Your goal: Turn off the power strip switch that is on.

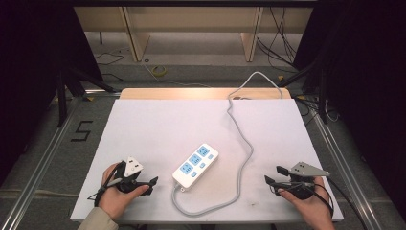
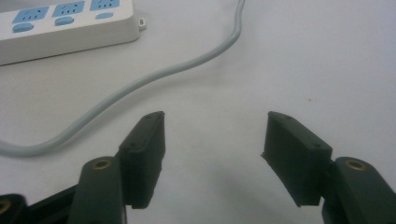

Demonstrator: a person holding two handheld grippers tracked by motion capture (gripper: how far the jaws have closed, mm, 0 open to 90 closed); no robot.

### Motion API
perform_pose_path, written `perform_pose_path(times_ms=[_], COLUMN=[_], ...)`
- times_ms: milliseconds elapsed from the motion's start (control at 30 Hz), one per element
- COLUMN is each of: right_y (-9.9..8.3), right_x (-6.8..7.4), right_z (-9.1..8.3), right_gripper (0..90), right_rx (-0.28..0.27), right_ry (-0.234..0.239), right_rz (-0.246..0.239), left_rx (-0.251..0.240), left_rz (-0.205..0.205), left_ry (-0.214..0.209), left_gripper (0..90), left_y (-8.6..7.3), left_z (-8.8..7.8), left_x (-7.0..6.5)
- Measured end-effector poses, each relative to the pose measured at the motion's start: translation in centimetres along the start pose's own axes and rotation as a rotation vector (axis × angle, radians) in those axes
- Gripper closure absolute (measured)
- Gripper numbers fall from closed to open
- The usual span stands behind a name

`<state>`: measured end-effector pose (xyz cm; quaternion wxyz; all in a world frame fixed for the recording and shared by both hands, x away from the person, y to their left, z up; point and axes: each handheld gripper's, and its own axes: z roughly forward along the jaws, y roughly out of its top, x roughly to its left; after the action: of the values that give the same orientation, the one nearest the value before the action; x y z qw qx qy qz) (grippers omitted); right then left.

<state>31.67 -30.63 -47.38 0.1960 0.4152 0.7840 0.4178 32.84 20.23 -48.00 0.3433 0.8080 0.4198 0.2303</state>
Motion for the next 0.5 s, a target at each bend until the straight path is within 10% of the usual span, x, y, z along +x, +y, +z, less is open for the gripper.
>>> perform_pose_path(times_ms=[500], right_y=[0.39], right_x=[0.15], right_z=[-0.13], right_gripper=[75.1], right_rx=[0.064], right_ry=[-0.015], right_rz=[-0.056], left_rx=[0.013], left_rz=[0.028], left_ry=[0.002], left_gripper=[16.5], left_y=[0.14], left_z=[0.24], left_x=[-0.28])
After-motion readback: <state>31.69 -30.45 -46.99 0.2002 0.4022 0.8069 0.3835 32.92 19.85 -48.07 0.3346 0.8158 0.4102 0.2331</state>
